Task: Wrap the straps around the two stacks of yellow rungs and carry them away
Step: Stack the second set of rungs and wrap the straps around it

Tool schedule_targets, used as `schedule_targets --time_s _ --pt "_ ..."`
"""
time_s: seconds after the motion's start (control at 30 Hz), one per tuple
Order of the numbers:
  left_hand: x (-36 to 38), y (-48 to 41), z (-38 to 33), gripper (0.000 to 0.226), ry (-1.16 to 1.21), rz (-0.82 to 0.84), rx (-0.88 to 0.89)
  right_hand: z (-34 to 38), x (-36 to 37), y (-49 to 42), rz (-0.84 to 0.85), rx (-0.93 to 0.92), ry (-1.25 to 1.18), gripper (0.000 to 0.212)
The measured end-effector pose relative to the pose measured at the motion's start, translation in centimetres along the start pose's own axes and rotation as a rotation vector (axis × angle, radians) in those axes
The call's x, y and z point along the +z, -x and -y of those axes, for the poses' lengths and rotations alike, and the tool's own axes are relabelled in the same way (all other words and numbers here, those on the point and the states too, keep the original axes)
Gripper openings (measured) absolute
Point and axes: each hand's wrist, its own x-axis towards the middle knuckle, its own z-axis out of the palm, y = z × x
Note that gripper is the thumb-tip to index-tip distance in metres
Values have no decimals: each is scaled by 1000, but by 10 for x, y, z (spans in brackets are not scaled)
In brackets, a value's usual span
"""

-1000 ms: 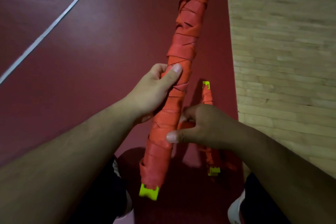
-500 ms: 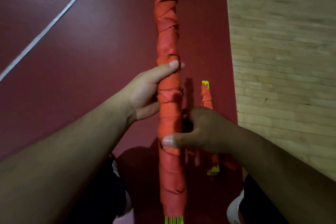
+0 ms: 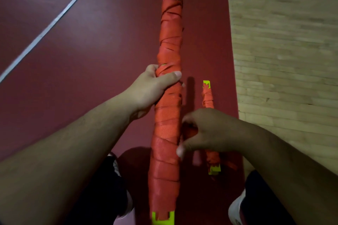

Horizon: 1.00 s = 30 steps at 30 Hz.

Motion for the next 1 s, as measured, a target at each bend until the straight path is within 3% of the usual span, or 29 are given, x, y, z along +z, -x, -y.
schedule_targets --time_s 0.07,0.13,0.2,0.3,0.4,0.47,0.53,0.6,0.63,0.7,0.87,1.0 --pt "3 -1 1 47 29 -42 -9 5 5 1 -31 25 -72 45" --pt "5 -3 3 53 165 -30 -55 5 9 0 -94 75 -116 62" --pt "4 -2 2 47 307 73 -95 4 8 0 -124 108 -77 66" --pt "-5 2 -5 31 432 330 -100 3 -3 6 -129 105 -82 43" --pt "-16 -2 -8 39 438 522 -58 3 -10 12 -127 63 -130 33" --pt "-18 -4 -8 57 370 564 -19 2 -7 10 -112 -8 -121 38" --pt "-13 -4 -6 70 359 529 -15 6 -2 9 -65 -73 -155 44" --pt "-6 0 -5 70 356 455 -17 11 3 9 -40 -77 -207 38" --pt "-2 2 -5 64 337 411 -15 14 4 8 -53 -59 -235 35" --pt "4 5 -5 52 269 285 -10 16 6 7 -111 18 -249 55" --pt "10 0 -1 65 51 -45 -18 10 8 6 -183 187 -130 53" --pt "7 -5 -1 48 186 -12 -79 6 7 6 -224 192 -35 42"
